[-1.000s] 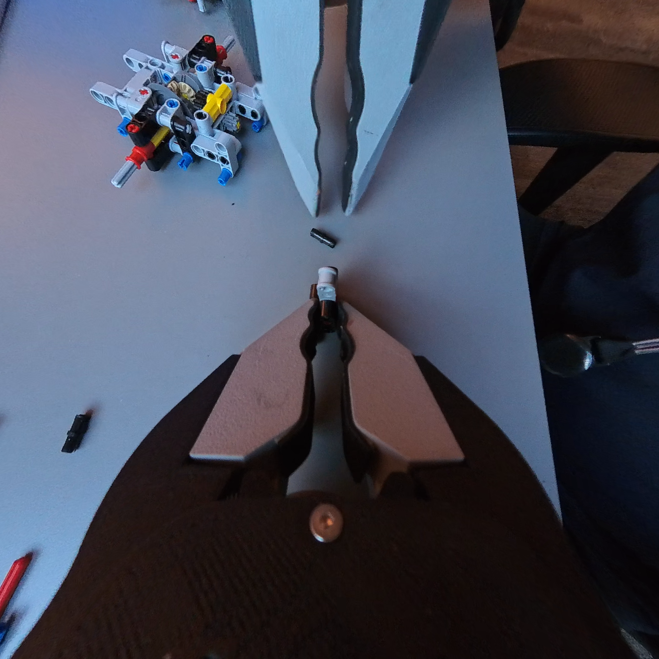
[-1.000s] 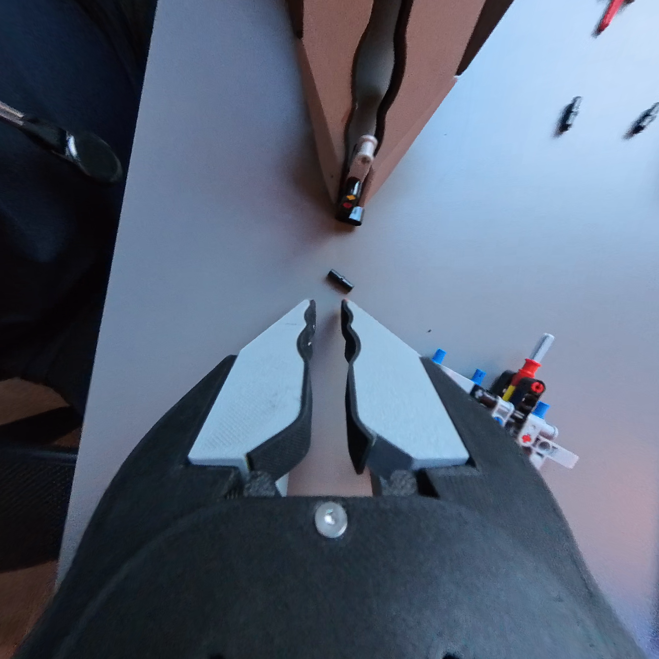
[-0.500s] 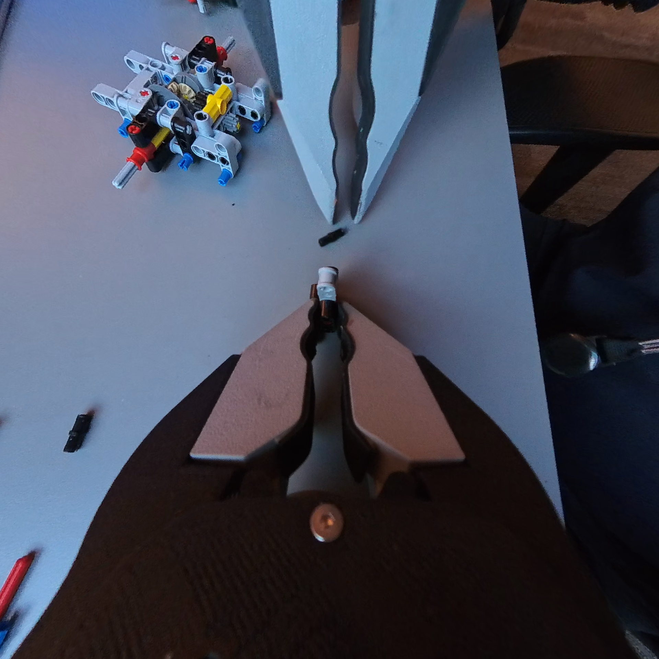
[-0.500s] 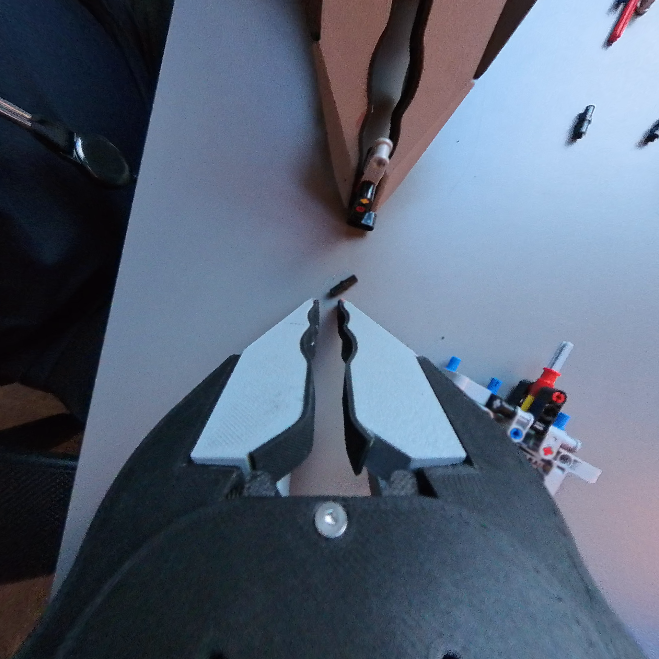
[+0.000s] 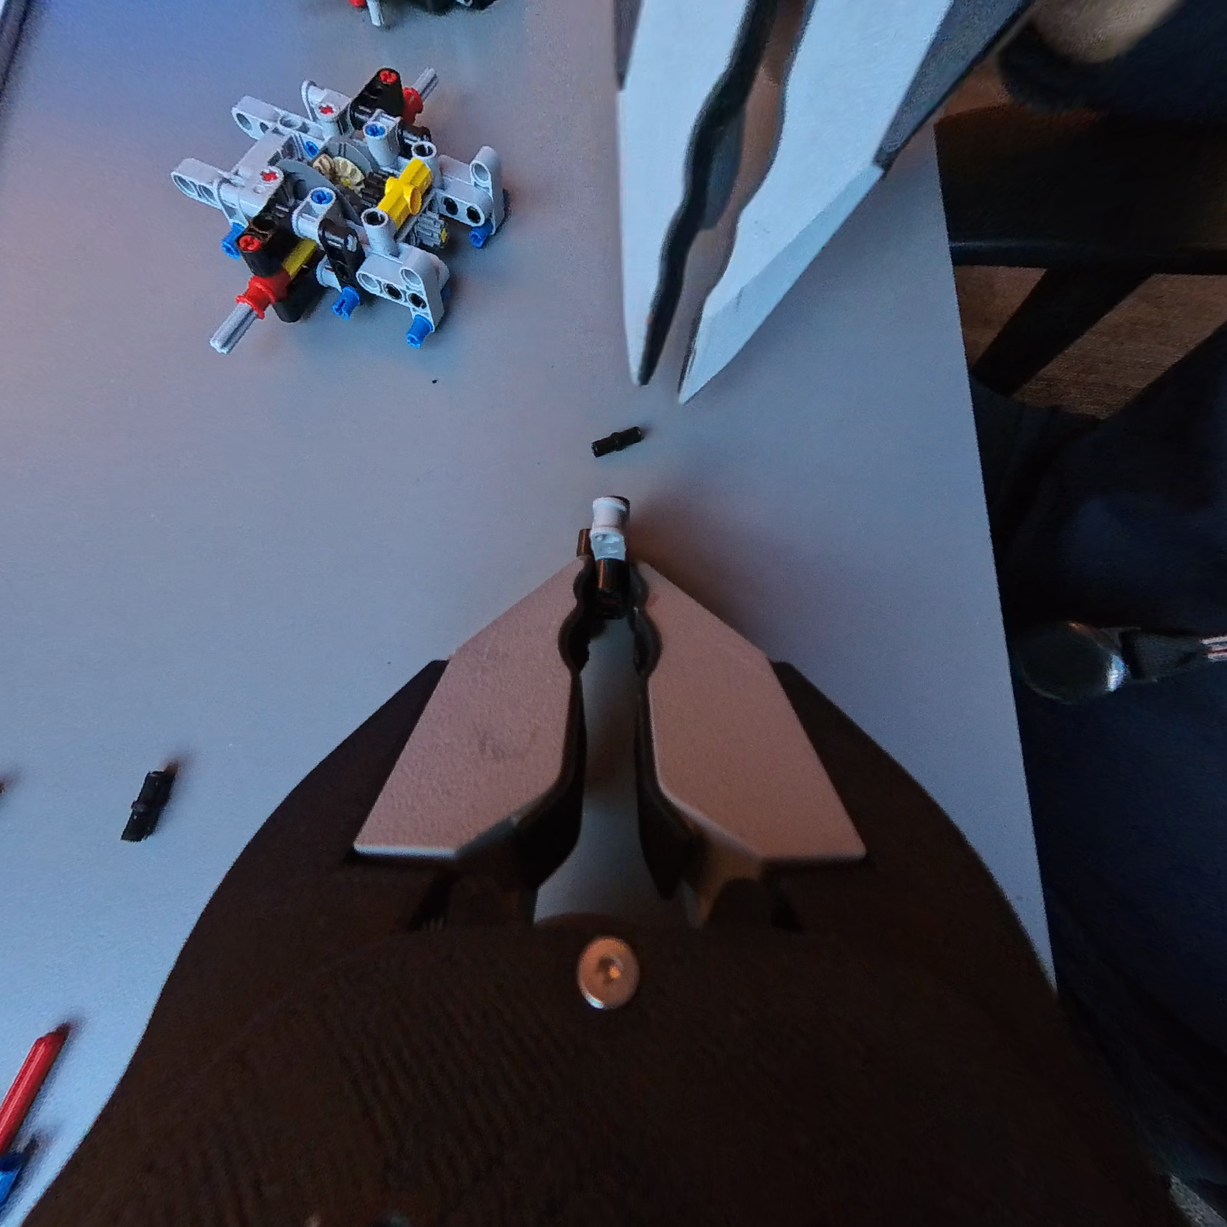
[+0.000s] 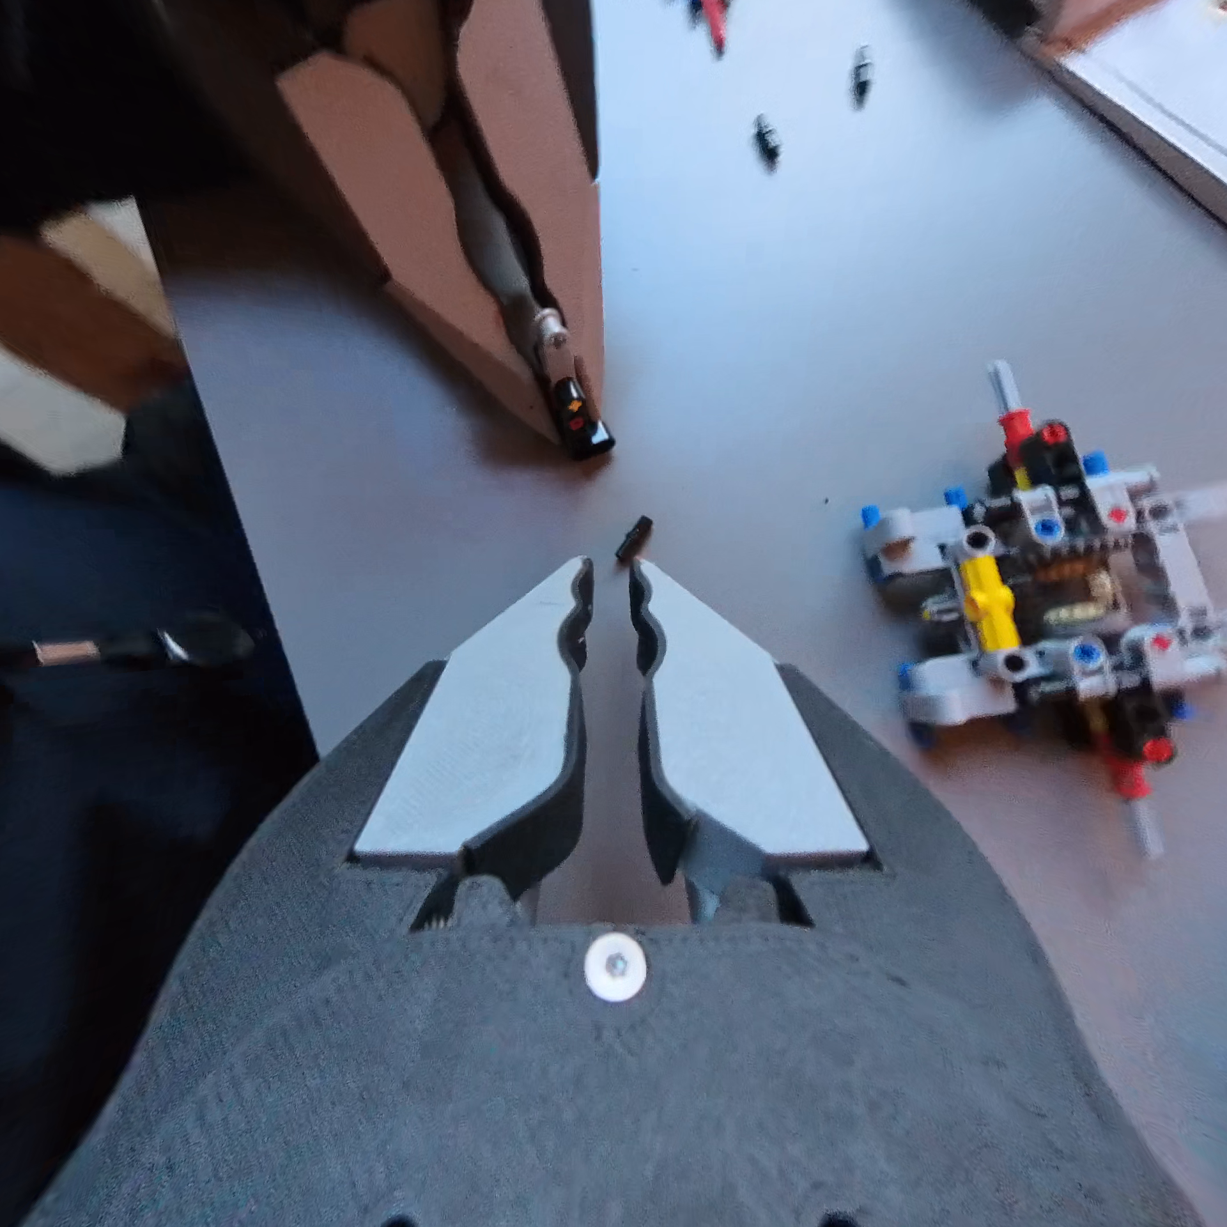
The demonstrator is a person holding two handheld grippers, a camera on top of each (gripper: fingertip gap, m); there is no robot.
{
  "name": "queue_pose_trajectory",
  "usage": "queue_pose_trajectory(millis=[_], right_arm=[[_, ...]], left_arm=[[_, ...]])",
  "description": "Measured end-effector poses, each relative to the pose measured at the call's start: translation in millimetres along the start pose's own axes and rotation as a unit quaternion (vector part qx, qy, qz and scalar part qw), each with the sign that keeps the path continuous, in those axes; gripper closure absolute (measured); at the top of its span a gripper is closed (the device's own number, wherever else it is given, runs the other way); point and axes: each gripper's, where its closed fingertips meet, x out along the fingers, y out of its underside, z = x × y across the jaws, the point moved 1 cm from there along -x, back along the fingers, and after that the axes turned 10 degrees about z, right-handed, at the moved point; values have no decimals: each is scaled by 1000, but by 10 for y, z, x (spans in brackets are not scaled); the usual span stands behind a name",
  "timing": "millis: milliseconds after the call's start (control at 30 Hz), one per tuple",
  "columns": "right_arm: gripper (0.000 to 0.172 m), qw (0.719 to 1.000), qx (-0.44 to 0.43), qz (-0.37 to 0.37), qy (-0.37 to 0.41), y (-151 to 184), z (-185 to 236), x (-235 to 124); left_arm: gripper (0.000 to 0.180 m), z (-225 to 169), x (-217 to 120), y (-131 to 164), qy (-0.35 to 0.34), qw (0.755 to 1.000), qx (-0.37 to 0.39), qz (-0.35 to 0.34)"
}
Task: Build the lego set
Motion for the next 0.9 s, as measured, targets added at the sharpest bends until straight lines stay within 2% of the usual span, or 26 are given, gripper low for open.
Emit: queue_pose_trajectory(millis=[133, 400, 667, 900], right_arm=[[162, 996, 58, -33, 53, 42, -11, 33], [162, 990, 44, -26, 128, -4, -78, 178], [170, 988, 29, -24, 152, -24, -127, 193], [162, 991, 21, -27, 127, -4, -112, 179]], left_arm=[[175, 0, 11, -7, -4, 1000, 3, 0], [175, -18, 30, -24, -14, 1000, 6, 0], [175, -26, 47, -43, -28, 1000, 15, 0], [175, -47, 39, -24, -38, 999, 27, 1]])
